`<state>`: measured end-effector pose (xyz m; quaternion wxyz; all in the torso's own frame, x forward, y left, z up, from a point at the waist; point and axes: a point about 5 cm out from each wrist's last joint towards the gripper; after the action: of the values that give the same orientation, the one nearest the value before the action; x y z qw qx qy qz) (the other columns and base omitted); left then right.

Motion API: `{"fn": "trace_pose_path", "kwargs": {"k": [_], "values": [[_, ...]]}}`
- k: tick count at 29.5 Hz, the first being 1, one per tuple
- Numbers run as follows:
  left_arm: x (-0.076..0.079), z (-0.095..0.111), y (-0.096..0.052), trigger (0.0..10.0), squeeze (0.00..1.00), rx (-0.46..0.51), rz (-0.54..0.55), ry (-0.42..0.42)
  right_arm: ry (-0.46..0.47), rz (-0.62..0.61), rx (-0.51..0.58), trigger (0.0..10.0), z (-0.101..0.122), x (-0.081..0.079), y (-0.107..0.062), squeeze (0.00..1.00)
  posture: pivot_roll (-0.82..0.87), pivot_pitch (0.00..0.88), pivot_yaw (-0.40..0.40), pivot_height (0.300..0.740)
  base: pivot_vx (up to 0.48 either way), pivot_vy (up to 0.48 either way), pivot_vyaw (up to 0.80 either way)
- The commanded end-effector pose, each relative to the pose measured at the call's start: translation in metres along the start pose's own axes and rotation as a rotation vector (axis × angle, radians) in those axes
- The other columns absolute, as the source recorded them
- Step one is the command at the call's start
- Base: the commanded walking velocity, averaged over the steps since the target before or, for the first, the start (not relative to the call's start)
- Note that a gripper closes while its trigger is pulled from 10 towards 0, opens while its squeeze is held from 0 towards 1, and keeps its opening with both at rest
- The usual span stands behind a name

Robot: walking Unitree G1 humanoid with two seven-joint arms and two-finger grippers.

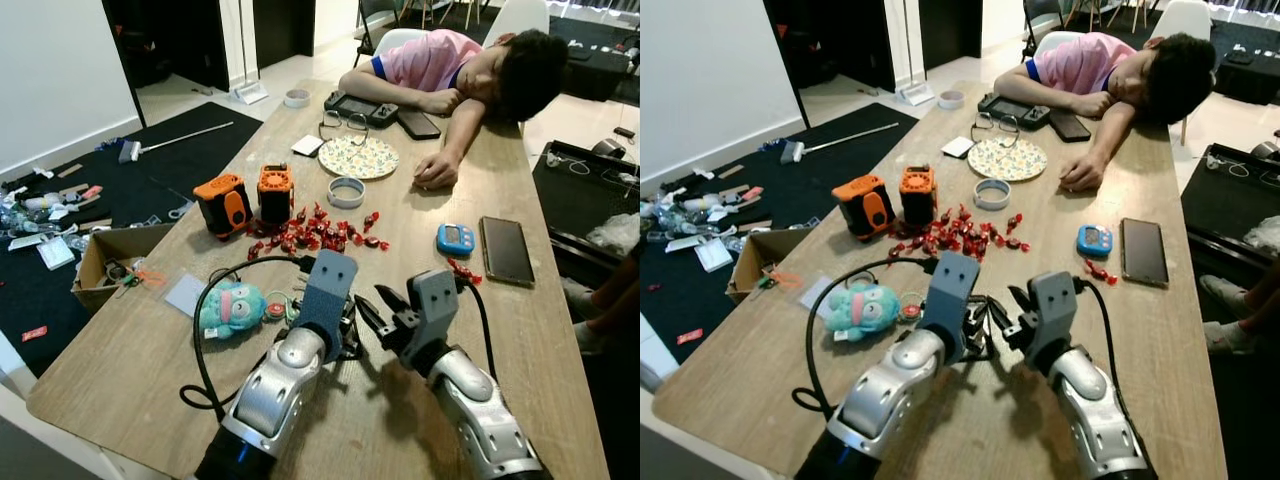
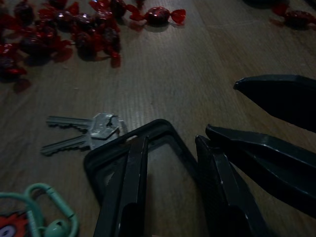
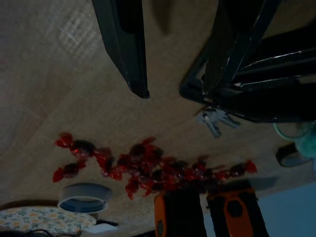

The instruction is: Hang keys on a hook

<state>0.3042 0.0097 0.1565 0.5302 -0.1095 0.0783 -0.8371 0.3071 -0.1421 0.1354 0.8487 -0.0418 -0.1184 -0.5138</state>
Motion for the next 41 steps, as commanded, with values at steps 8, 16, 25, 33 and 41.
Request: {"fn": "trace_pose_path", "kwargs": {"k": [8, 16, 25, 33, 41], "values": [[-0.027, 0.014, -0.004, 10.0, 0.0, 0.105, 0.097, 0.018, 0.013, 0.005, 0.035, 10.0, 0.013, 0.007, 0.007, 0.0, 0.06, 0.208, 0.006, 0.74, 0.0, 0.0, 0.0], [-0.068, 0.037, -0.042, 10.0, 0.0, 0.276, 0.132, 0.029, 0.029, 0.043, 0.062, 10.0, 0.019, 0.011, 0.004, 0.0, 0.09, 0.205, -0.006, 0.74, 0.0, 0.0, 0.0], [-0.106, 0.023, -0.108, 10.0, 0.0, 0.115, 0.046, 0.209, 0.028, 0.089, 0.04, 10.0, 0.019, 0.013, 0.011, 0.0, 0.14, 0.204, -0.013, 0.74, 0.0, 0.0, 0.0], [-0.109, 0.022, -0.13, 10.0, 0.0, 0.067, 0.012, 0.217, 0.143, 0.146, 0.04, 10.0, 0.03, 0.005, 0.044, 0.0, 0.16, 0.207, -0.022, 0.74, 0.0, 0.0, 0.0], [-0.1, 0.023, -0.132, 10.0, 0.0, 0.056, -0.028, 0.207, 0.261, 0.208, 0.024, 10.0, 0.026, -0.01, 0.059, 0.0, 0.18, 0.229, -0.028, 0.74, 0.0, 0.0, 0.0]]}}
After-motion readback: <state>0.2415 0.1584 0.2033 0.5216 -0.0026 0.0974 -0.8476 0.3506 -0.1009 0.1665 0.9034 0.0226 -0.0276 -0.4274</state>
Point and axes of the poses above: a point about 5 cm out from each wrist's last joint towards the gripper, its own y axis pointing out of the wrist towards the gripper, its own z axis along the axis of the wrist's last joint, x = y × z, and after that the axes turned 10 degrees about -y, right-handed
